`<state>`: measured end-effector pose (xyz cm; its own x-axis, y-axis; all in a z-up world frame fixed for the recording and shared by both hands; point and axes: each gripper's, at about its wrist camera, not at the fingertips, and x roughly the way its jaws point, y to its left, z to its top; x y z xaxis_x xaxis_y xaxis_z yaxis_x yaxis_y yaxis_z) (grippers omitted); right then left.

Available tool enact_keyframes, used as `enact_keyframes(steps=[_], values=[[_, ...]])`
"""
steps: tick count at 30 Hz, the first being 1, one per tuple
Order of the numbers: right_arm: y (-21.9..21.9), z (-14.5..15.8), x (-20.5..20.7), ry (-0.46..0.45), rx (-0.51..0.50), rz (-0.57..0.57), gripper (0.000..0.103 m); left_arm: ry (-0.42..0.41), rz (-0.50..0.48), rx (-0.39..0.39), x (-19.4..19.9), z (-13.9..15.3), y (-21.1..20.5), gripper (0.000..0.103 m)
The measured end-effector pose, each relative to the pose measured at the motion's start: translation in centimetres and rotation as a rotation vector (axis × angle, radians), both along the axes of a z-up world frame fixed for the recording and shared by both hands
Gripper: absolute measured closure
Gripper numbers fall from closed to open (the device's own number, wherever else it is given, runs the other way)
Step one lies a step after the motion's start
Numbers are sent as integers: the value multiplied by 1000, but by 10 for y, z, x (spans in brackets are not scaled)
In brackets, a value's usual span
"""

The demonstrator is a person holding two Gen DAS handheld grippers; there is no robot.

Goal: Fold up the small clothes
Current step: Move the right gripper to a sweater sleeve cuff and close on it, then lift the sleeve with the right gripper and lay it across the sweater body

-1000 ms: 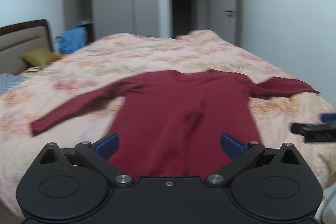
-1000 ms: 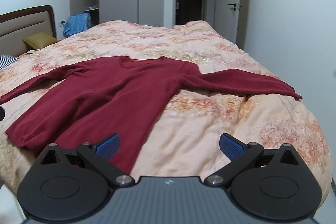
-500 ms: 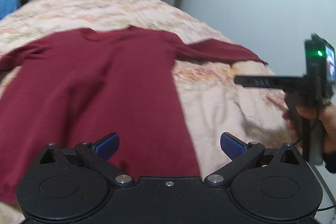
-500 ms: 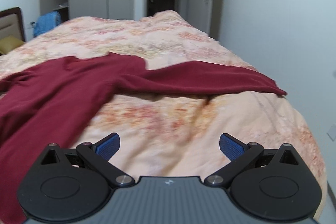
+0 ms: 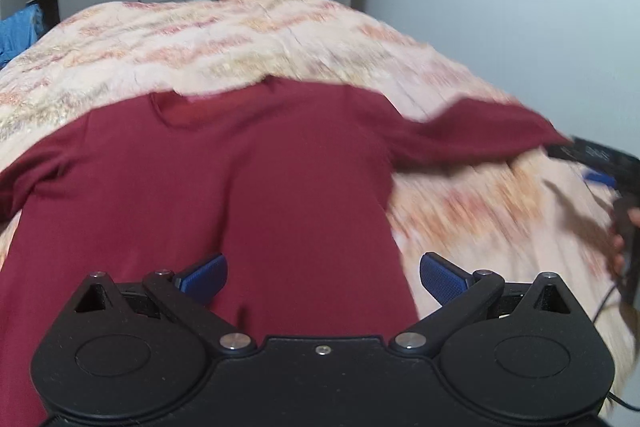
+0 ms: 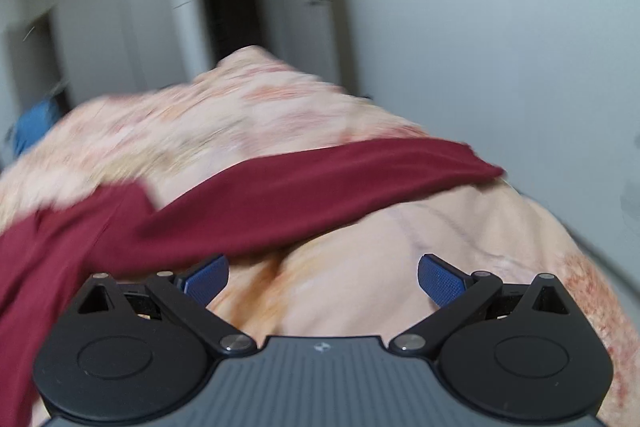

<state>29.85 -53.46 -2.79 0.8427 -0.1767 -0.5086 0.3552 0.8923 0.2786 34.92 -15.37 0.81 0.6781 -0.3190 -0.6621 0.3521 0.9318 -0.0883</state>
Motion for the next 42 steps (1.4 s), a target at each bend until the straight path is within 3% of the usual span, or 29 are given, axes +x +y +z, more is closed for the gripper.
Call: enact_keyframes(steps=[5,10,13,15,17,23,27,31,33,36,42], values=[[-65,-15,21,-91,204,-141,2,10,57,-18,38,0,6,1],[-110,-24,50,-104,303,-273,24,15,80,-22,51,-3,11,1],[-124,-31,69,-76,320,-346,49,17,83,-22,51,-4,14,1],[-129,-34,74,-66,320,-383,83,20,87,-18,52,-5,14,1],[-127,-34,72,-78,316,-387,94,21,88,-22,52,-6,16,1],[-112,-8,7,-207,279,-370,97,16,92,-33,51,-4,19,1],[-115,-24,-36,-159,350,-414,97,44,87,-20,52,-9,21,1],[-114,-38,-43,-116,363,-432,97,94,93,-2,54,-14,22,1],[-106,-30,-37,-130,310,-427,97,87,89,-32,50,-9,28,1],[-77,5,-26,-178,122,-363,97,60,103,-77,46,5,41,1],[29,77,33,-290,-253,-46,97,-18,182,-148,38,38,78,1]])
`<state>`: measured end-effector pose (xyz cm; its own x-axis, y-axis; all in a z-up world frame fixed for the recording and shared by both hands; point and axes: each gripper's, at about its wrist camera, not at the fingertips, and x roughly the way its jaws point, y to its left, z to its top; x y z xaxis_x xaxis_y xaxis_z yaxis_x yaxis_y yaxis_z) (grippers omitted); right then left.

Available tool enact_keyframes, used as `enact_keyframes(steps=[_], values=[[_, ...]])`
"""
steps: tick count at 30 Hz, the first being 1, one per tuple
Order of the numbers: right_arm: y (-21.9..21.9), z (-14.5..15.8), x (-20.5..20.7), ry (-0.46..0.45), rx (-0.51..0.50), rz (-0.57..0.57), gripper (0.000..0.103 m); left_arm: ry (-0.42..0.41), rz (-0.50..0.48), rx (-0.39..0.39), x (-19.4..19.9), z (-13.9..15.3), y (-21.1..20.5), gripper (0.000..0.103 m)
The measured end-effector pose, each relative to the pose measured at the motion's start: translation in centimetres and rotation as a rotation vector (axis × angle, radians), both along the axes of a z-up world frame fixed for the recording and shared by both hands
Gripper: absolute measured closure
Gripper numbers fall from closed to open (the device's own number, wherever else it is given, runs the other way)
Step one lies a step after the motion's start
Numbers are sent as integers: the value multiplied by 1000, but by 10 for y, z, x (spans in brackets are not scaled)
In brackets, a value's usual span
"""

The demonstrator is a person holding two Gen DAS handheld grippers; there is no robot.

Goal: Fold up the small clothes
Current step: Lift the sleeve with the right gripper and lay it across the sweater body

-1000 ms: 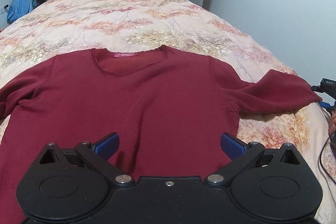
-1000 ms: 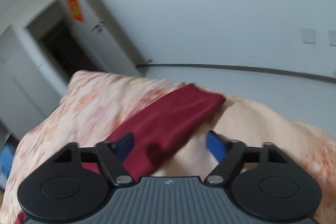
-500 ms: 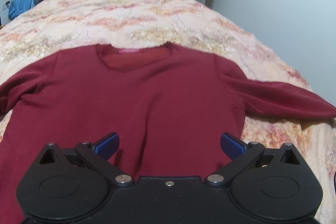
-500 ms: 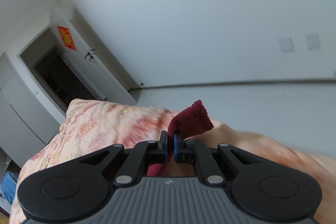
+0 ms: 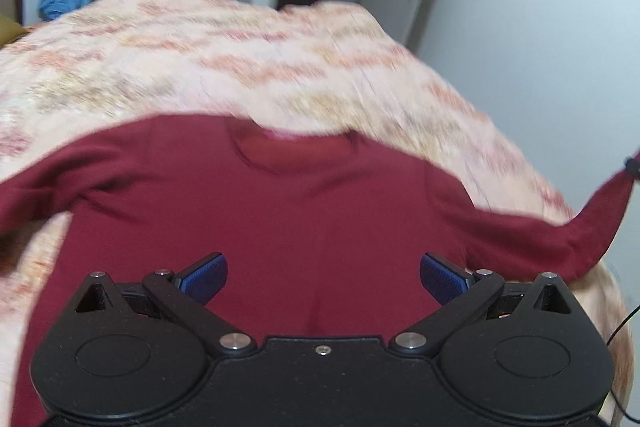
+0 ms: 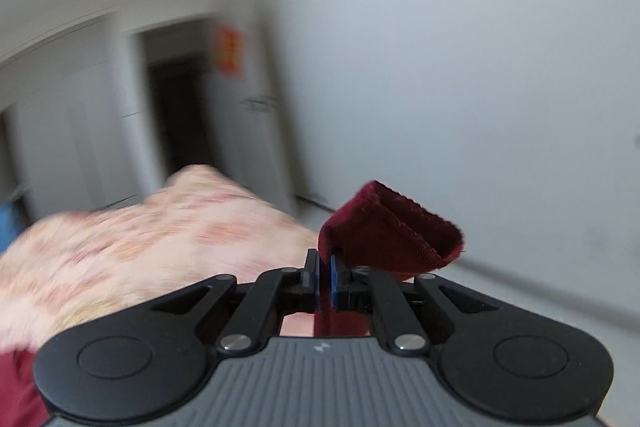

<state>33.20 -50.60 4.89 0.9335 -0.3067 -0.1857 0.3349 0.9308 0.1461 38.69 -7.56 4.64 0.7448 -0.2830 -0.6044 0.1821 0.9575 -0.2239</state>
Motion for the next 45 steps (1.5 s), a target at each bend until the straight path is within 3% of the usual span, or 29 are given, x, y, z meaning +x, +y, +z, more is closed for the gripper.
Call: enact_keyframes(steps=[4,8,14,18,22,26,28,30,33,36,39,45], values=[[97,24,37,-30,-201,235,97,-51,103,-27,-5,18,39,1],[195,31,61,-5,-293,460,97,-68,221,-56,-7,26,84,1],[327,-6,74,169,-447,713,97,-73,344,-92,-14,24,145,1],[380,-46,83,299,-542,806,97,-54,367,-93,-15,13,164,1],[372,-64,65,350,-515,864,92,-46,354,-118,-12,-2,169,1],[349,-56,55,351,-409,941,42,-31,304,-171,1,-14,157,1],[326,-47,49,333,-344,951,34,-29,260,-178,10,-21,144,1],[299,-38,43,314,-280,928,19,-30,207,-178,20,-28,128,1],[249,-31,42,291,-173,852,9,-29,151,-167,38,-42,100,1],[198,-34,49,297,-94,722,4,-15,137,-155,57,-58,78,1],[146,-43,67,337,49,576,5,4,156,-103,72,-73,64,1],[63,-78,113,386,415,422,36,0,174,22,80,-89,59,1]])
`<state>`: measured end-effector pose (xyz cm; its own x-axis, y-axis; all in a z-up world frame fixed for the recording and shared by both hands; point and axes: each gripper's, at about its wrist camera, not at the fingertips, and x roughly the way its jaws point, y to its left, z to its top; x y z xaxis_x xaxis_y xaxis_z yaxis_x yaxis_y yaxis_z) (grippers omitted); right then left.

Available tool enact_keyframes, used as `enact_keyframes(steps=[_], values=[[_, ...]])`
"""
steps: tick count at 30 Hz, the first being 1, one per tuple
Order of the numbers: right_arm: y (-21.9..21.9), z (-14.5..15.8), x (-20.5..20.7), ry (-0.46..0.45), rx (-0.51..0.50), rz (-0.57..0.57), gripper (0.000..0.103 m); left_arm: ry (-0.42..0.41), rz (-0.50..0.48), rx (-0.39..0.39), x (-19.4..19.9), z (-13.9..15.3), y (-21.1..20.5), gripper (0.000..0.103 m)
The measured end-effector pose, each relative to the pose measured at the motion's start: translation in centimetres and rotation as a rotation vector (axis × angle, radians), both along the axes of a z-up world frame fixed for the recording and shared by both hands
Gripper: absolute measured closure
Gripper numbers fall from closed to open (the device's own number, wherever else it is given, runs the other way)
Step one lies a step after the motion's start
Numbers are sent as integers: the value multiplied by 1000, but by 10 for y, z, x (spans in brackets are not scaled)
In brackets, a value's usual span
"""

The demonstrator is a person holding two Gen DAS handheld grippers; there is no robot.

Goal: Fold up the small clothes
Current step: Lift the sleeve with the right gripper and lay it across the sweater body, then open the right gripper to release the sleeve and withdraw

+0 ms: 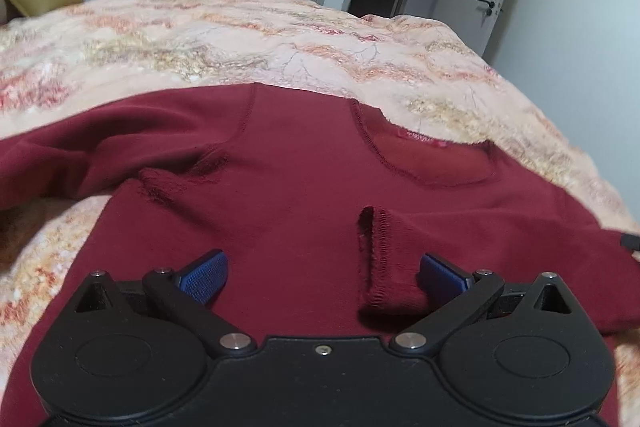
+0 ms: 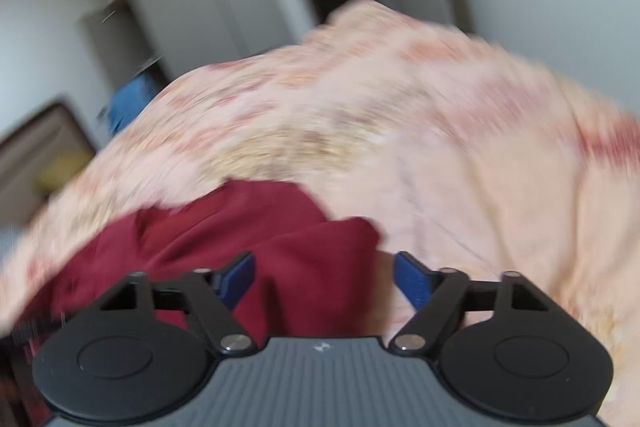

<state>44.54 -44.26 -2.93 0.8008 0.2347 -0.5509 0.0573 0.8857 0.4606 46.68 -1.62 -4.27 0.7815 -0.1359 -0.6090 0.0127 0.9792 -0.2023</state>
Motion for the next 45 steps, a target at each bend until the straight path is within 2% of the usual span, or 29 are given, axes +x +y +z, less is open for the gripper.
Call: enact_keyframes(steps=[2,5,7,8,10,11,12,16,18,19,20,21,26,29,32,34,35,36,39,42,45], values=[[-12,-8,10,6,50,1,48,1,-5,33,1,-3,-2,1],[-16,-10,19,2,79,40,95,-2,-11,79,0,-7,-6,1],[-10,6,8,-84,-13,53,95,-7,-15,110,-1,-8,-11,1],[-2,18,-1,-150,-114,66,96,-10,-18,120,-1,-9,-12,1],[17,33,-14,-239,-382,84,96,-13,-30,127,0,-10,-14,0],[24,35,-14,-249,-481,109,96,-11,-33,132,1,-10,-15,0],[27,32,-12,-239,-536,122,96,-8,-33,140,2,-11,-16,0],[24,12,0,-126,-486,132,95,-1,-35,161,3,-13,-19,0],[15,9,-9,-125,-403,89,79,-2,-36,151,3,-13,-18,0],[10,9,-18,-130,-373,69,74,-2,-36,143,3,-14,-17,0],[5,10,-29,-137,-359,50,64,-4,-36,137,3,-15,-17,0],[2,11,-42,-145,-357,35,58,-6,-36,135,3,-16,-17,0],[5,5,-99,-125,-378,65,51,-19,-36,131,2,-19,-16,0],[20,-2,-112,-123,-431,126,51,-19,-36,121,1,-19,-13,0],[38,-9,-106,-133,-482,151,51,-20,-37,116,0,-19,-12,0],[44,-11,-100,-155,-487,141,57,-21,-37,114,0,-19,-12,0],[46,-11,-97,-155,-498,134,80,-23,-37,112,0,-19,-11,0],[48,-11,-96,-144,-509,117,91,-24,-37,110,-1,-19,-11,0],[46,-13,-104,-144,-510,77,95,-27,-38,109,-1,-20,-10,0],[48,-18,-108,-132,-530,98,95,-29,-38,115,-1,-20,-11,0],[47,-14,-111,-119,-483,92,92,-17,-45,98,-2,-13,-8,1]])
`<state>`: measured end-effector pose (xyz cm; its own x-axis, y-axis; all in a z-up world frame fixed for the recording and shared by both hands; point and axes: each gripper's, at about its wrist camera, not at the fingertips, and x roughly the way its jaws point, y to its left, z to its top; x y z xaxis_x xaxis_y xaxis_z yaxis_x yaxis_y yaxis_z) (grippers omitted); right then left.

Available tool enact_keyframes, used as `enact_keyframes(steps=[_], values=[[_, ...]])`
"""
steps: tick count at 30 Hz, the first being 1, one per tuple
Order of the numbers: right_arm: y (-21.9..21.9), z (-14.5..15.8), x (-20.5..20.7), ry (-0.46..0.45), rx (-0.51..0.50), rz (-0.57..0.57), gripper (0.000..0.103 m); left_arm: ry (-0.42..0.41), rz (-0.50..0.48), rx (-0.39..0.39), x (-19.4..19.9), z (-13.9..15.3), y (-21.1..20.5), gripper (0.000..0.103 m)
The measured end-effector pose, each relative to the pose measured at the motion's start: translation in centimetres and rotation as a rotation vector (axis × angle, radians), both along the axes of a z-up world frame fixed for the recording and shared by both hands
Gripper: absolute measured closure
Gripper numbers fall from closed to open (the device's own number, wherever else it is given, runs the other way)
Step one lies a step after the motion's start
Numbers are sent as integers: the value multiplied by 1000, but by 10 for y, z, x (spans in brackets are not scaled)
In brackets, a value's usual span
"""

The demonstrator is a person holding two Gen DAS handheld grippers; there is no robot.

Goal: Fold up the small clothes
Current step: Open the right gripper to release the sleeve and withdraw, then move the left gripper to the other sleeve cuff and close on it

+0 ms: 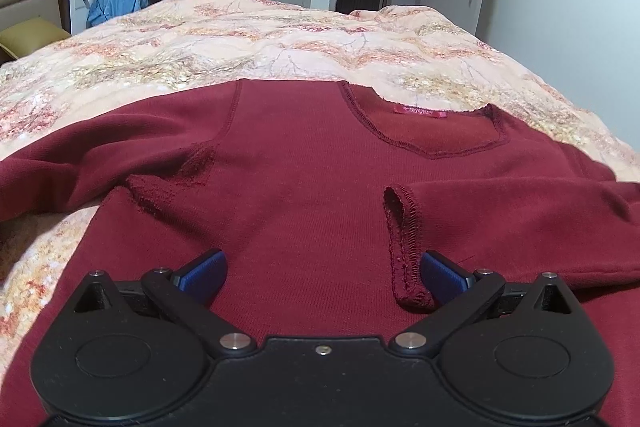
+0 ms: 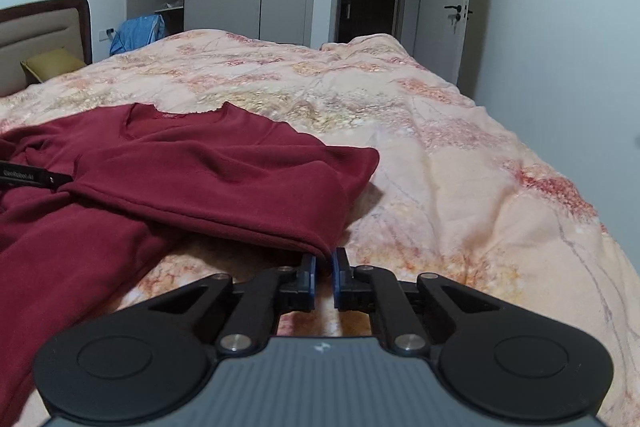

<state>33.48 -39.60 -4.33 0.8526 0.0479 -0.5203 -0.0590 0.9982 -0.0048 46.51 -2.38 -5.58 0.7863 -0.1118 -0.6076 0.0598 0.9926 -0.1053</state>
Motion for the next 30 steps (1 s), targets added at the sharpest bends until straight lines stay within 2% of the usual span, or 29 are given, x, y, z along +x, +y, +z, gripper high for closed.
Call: enact_keyframes(steps=[1,2,3,5,8,9,12,18,22,25,27,30], values=[[-1,3,-4,-1,19,-6,91,11,-2,-11,-2,4,2,1],[-1,8,-10,-7,36,0,83,22,-4,-21,-5,10,5,1],[-1,12,-18,-15,48,13,65,27,0,-34,-10,15,8,1],[2,19,-39,-44,67,45,43,30,12,-72,-24,26,18,1],[15,24,-69,-46,95,108,27,25,6,-112,-54,44,38,1],[20,23,-79,-43,108,122,18,21,8,-105,-66,49,45,1],[41,19,-105,-18,169,189,7,17,14,-51,-106,59,68,1],[91,-4,-148,90,273,284,6,66,46,10,-182,52,118,1],[106,-16,-172,140,332,261,13,111,87,-40,-214,37,144,1],[108,-16,-191,147,356,230,25,99,83,-78,-231,32,154,1],[108,-16,-199,165,393,217,40,97,68,-84,-237,31,154,1],[112,-19,-205,194,428,203,48,106,48,-102,-244,29,152,6]])
